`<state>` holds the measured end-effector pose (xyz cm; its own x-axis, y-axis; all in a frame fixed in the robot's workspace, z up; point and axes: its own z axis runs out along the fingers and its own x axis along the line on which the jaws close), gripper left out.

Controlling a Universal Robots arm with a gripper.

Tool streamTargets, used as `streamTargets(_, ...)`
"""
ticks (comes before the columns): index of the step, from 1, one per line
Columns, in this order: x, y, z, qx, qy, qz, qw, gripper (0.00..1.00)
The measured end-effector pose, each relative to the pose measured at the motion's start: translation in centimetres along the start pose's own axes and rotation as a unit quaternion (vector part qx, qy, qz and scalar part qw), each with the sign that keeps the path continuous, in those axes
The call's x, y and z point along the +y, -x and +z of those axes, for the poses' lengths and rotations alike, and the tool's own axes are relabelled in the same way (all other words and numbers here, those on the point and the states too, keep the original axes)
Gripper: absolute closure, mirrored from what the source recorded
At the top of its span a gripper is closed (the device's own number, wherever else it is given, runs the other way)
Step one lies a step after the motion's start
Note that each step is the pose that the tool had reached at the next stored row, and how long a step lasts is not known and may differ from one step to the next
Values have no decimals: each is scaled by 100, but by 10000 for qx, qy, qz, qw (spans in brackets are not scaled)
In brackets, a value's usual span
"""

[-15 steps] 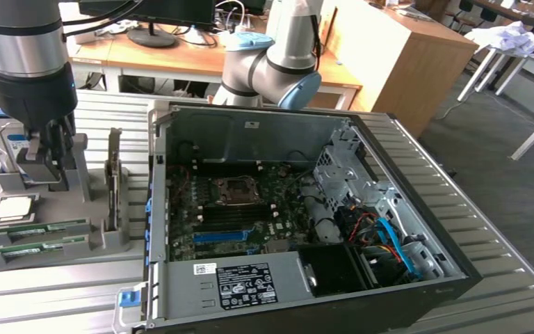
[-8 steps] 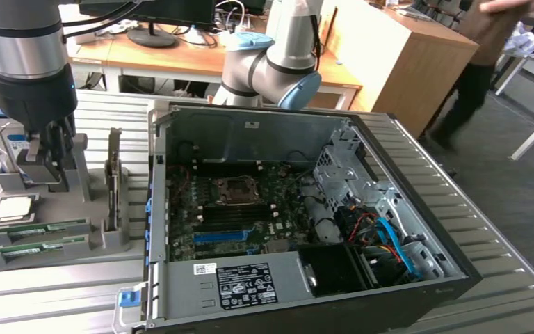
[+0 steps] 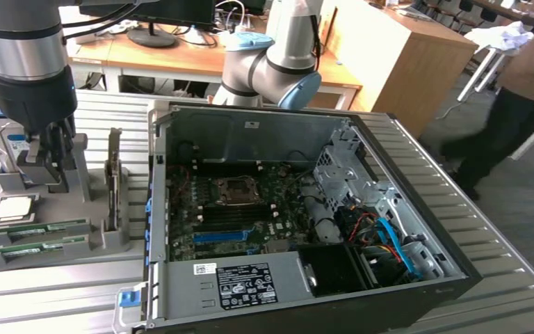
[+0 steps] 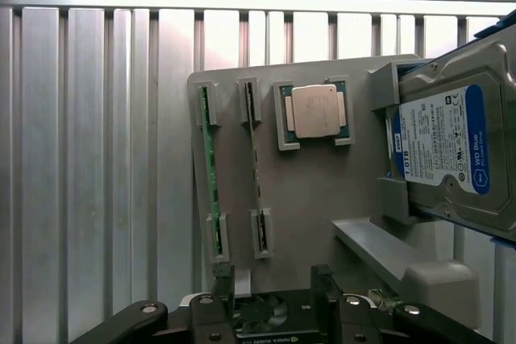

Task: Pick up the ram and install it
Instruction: 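Pick up the ram and move it above insertion slot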

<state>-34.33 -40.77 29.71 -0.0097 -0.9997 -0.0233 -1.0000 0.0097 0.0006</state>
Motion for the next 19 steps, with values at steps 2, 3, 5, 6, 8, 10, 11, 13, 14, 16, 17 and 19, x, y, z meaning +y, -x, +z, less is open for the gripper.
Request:
streamTargets(2, 2, 0, 4, 0, 0, 0, 10000, 50)
streamTargets(3, 3, 0, 7, 0, 0, 0, 10000, 50)
streamTargets(5, 5, -1, 12, 0, 0, 0, 10000, 50)
streamTargets(6, 6, -1, 14, 1, 0, 0, 10000, 50)
streamTargets(8, 8, -1, 18, 0, 0, 0, 10000, 50)
streamTargets(10, 9, -2, 22, 0, 0, 0, 10000, 50)
streamTargets(11, 10, -2, 25, 0, 0, 0, 10000, 50)
streamTargets(13, 11, -2, 29, 1, 0, 0, 10000, 50)
streamTargets(14, 12, -2, 31, 0, 0, 0, 10000, 50)
streamTargets(16, 13, -3, 35, 0, 0, 0, 10000, 50)
streamTargets(17, 14, -3, 37, 0, 0, 0, 10000, 50)
streamTargets(19, 15, -3, 41, 0, 0, 0, 10000, 50)
